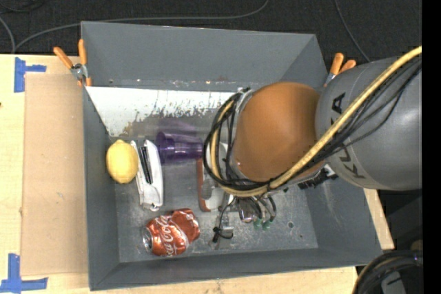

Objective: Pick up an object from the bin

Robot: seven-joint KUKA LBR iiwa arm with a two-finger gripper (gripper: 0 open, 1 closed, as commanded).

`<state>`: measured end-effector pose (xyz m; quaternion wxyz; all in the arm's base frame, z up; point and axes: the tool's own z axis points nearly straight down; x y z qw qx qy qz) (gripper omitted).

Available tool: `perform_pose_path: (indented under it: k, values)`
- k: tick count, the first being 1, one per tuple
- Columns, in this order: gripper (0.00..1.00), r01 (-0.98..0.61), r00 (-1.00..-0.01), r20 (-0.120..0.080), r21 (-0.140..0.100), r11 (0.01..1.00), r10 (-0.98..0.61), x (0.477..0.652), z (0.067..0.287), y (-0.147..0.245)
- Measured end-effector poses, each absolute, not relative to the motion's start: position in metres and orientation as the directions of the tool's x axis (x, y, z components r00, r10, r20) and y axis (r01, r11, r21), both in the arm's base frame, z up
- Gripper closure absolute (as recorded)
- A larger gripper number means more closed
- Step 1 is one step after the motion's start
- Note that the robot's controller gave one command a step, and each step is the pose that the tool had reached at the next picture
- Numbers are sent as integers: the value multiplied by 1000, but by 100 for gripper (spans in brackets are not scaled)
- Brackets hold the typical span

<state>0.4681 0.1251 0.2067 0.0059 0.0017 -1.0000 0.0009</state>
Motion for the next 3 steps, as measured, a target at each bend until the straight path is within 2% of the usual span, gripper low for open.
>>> perform_pose_path:
  k: [1,2,3]
  values:
    - [0,2,-1000,4,0,1000,2,470,211,124]
    - [0,-230,-973,5,0,973,-230,499,103,154]
    - [0,-295,-956,-3,0,956,-295,512,161,169]
